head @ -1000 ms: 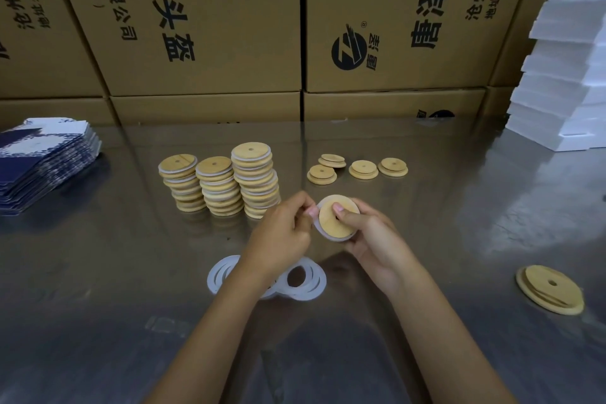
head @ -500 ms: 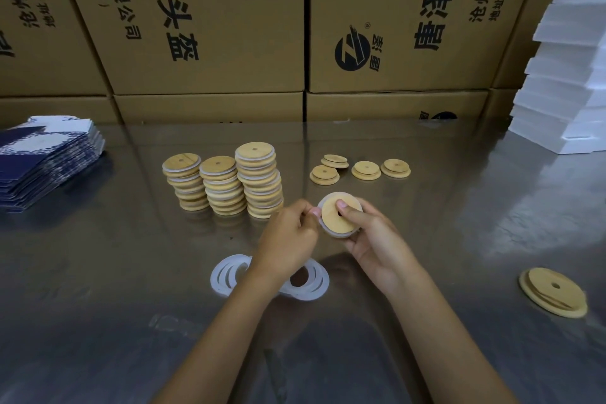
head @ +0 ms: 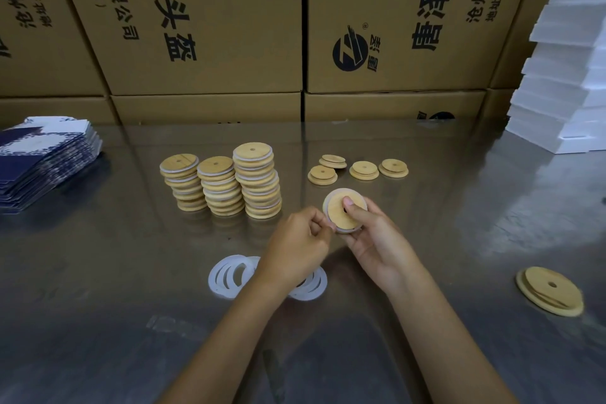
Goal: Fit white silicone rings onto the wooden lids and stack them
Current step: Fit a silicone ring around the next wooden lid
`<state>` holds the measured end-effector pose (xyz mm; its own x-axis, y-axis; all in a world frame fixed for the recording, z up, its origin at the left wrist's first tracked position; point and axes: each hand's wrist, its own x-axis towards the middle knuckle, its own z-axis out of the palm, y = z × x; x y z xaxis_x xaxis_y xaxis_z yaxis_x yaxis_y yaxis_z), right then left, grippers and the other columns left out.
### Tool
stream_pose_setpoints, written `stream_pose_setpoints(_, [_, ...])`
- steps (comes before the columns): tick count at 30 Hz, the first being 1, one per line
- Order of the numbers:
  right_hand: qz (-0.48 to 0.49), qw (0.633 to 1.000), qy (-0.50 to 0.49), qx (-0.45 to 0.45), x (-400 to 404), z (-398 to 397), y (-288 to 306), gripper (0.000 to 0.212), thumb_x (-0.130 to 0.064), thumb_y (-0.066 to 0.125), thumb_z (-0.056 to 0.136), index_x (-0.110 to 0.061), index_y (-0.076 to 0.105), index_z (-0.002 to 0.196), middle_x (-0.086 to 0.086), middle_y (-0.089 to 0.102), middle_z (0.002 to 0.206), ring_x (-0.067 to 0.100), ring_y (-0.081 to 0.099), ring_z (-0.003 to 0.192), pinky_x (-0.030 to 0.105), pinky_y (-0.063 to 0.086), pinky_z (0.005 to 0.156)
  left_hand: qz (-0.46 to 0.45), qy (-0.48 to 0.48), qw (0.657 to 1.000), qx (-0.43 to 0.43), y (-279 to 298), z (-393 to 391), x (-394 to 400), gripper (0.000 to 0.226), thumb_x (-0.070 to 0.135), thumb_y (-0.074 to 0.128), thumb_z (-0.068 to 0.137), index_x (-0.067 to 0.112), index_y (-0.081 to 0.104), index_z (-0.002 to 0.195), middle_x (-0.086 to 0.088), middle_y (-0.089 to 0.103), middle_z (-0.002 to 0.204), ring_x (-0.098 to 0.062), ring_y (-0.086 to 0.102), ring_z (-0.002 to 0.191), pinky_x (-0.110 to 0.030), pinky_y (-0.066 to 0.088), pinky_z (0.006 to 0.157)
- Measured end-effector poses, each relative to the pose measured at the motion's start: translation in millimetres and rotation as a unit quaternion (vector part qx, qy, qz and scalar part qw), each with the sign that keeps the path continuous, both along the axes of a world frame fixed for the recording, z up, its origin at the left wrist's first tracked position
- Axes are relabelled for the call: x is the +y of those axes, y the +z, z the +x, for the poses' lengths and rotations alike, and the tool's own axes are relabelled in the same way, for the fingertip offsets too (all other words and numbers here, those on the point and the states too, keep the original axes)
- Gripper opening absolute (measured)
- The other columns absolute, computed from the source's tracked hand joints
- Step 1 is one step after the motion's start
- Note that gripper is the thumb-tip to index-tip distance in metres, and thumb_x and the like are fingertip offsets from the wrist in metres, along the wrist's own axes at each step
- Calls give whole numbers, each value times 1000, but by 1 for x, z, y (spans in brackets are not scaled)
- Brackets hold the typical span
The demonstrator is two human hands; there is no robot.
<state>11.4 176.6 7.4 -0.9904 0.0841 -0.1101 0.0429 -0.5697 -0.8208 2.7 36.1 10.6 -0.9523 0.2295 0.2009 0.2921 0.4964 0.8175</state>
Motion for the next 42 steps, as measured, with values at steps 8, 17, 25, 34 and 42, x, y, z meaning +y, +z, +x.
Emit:
stream_pose_setpoints(8, [34,998,-26,43,-5,2,2,33,-1,62,94,-5,53,125,23,69,120,36,68,106,42,53,100,99,49,993,-46,4,-4,-4,14,20,62,91,24,68,79,9,65,66,0,54,57,-15,43,57])
stream_pose_setpoints(17, [69,994,-40,71,-11,4,6,20,-6,64,94,-16,56,110,14,72,102,26,70,86,29,59,78,195,37,969,-145,6,-2,-1,20,21,67,91,3,71,84,-1,65,64,-7,51,48,-16,43,47])
stream_pose_setpoints(25, [260,944,-89,183,-13,5,4,20,3,67,91,-11,62,104,12,73,105,12,67,94,21,52,85,145,106,981,80,8,-8,-9,14,24,73,84,27,61,92,12,63,89,-5,58,79,-14,44,68])
stream_pose_setpoints(34, [353,898,-97,243,-17,4,3,24,11,64,89,-10,64,100,2,69,96,11,65,91,24,51,83,27,19,963,267,12,-5,-14,9,15,68,88,22,66,92,12,56,98,-8,57,92,-19,44,69])
stream_pose_setpoints(42, [326,926,-81,170,-16,2,1,26,-3,77,85,-13,70,108,0,75,102,8,68,95,18,53,83,237,25,969,59,12,-9,-12,15,3,58,93,16,58,89,-2,64,93,-16,66,84,-26,55,68])
